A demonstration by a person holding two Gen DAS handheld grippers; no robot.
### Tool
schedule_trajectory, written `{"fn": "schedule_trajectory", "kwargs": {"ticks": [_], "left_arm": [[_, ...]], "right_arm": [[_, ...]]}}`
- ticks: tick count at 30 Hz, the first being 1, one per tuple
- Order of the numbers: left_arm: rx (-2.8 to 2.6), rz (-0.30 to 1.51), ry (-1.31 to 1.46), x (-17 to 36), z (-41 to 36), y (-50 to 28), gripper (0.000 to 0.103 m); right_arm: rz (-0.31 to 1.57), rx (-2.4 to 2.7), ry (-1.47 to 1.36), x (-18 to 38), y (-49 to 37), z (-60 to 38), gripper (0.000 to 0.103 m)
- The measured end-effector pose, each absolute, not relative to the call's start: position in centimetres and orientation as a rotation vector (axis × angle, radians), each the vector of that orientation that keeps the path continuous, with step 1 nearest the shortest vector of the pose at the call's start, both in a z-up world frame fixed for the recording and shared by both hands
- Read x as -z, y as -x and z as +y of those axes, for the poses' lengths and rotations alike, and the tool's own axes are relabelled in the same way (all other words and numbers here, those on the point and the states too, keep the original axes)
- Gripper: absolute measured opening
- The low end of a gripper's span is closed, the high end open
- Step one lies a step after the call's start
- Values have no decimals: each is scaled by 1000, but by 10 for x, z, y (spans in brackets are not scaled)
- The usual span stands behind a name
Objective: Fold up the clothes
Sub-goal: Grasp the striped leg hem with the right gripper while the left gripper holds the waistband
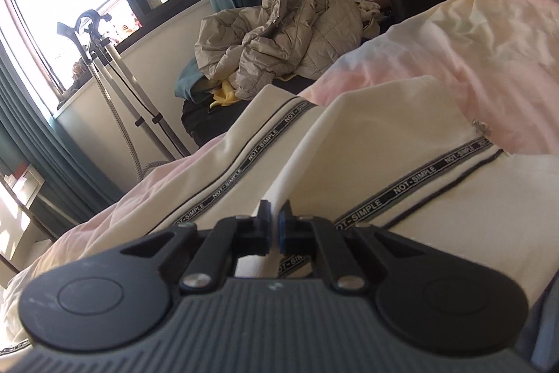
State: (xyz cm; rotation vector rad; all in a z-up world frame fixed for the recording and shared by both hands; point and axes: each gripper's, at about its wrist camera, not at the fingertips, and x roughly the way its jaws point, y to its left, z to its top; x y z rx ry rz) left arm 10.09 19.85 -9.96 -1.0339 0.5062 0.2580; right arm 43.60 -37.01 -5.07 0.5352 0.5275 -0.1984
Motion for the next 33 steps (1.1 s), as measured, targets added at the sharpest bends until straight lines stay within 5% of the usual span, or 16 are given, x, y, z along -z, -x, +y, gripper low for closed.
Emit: {"fn": "schedule_trajectory", "kwargs": {"ticks": [14,26,29,31,33], "left_arm": [[-222,490,1051,72,194,-80,19],[-230,515,1118,78,205,-66,19],[-246,518,1126,80,207,-65,19],[-255,516,1126,81,206,-64,19],[-259,509,1128,81,205,-64,20]], "right_arm": [[427,139,-655,-16,-227,-381,5],[662,75,-1031,68,-137,-400,9],[601,117,-1112,81,-131,-420,25],[556,174,-1178,91,-129,-434,49],[520,228,-1239,102,-129,-447,51]]}}
